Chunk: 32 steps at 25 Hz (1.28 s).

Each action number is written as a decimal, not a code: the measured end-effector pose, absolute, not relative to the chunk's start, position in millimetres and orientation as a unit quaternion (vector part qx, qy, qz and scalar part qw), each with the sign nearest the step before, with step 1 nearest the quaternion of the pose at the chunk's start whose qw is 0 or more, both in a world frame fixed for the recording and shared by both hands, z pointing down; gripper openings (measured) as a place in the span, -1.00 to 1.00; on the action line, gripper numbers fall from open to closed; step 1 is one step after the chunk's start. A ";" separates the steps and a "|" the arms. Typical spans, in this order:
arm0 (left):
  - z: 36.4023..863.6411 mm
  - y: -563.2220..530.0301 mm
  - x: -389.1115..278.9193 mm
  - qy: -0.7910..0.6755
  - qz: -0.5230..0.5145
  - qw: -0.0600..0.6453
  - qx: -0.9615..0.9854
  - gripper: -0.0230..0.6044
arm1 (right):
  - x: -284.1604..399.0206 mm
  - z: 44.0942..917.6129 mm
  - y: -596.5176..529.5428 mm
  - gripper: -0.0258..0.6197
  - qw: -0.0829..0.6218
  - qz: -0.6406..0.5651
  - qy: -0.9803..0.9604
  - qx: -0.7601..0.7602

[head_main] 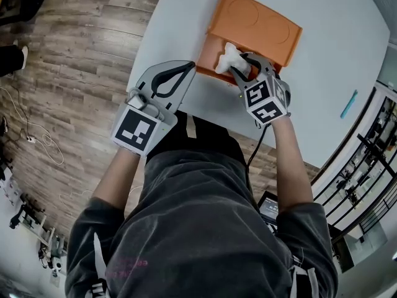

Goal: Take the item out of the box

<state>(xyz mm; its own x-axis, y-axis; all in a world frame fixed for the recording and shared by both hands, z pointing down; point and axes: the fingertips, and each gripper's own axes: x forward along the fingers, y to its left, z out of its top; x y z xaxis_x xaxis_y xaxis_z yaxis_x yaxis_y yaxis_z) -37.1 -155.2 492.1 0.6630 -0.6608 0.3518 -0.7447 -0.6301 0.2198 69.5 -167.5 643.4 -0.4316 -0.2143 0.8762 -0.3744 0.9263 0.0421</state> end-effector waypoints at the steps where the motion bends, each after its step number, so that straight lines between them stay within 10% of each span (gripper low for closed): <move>1: 493.1 -155.3 -38.7 -0.392 0.120 0.177 0.895 -0.92 | 69.8 647.8 -167.1 -0.39 0.511 0.079 -0.838 0.175; 15: 490.7 -150.8 -34.0 -0.384 0.125 0.177 0.898 -0.92 | 75.7 652.9 -162.7 -0.87 0.520 0.062 -0.834 0.173; 32: 449.6 -150.6 -24.3 -0.356 0.114 0.130 0.918 -0.92 | 64.8 544.9 -161.1 -0.89 0.394 0.065 -0.880 0.259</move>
